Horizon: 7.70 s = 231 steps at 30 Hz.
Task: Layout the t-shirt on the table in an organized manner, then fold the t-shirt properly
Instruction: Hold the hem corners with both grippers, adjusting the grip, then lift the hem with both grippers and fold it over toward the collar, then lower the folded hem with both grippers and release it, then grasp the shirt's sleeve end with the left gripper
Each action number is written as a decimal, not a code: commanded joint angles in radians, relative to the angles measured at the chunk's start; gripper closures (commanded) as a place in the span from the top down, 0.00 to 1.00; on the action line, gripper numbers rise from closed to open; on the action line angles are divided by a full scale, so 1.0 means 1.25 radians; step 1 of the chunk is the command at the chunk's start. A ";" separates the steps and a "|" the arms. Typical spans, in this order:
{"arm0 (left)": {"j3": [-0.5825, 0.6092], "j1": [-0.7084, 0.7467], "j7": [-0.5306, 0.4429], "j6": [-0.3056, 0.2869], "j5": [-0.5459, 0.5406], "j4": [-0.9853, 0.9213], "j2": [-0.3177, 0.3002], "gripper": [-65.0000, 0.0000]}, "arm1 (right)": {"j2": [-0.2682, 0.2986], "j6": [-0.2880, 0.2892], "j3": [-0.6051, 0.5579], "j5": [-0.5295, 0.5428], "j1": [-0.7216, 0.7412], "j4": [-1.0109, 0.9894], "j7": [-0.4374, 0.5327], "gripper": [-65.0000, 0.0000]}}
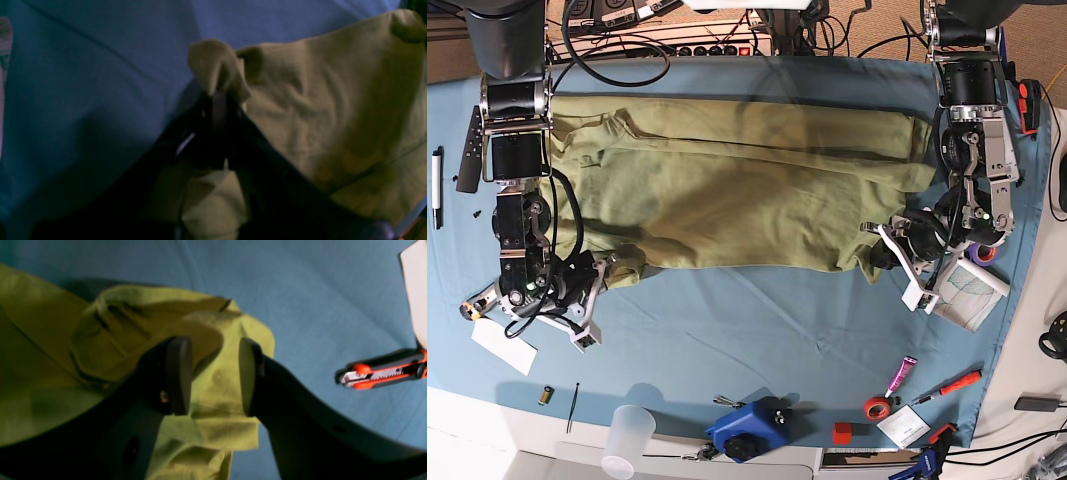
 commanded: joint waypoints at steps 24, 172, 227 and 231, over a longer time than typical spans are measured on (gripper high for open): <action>-0.002 -0.016 -0.023 -0.001 -0.013 0.016 -0.006 0.00 | 0.010 -0.067 0.005 -0.053 -0.019 0.013 0.012 0.00; -0.184 0.352 0.008 0.036 -0.147 0.129 0.029 0.43 | -0.141 0.070 0.795 0.295 -0.681 0.675 0.099 0.29; -0.156 0.239 0.060 0.023 -0.023 0.124 -0.086 0.32 | -0.141 0.062 0.894 0.226 -0.680 0.675 0.126 0.29; -0.110 0.239 0.052 0.117 0.067 0.124 -0.086 0.32 | -0.141 0.063 0.894 0.225 -0.680 0.675 0.124 0.29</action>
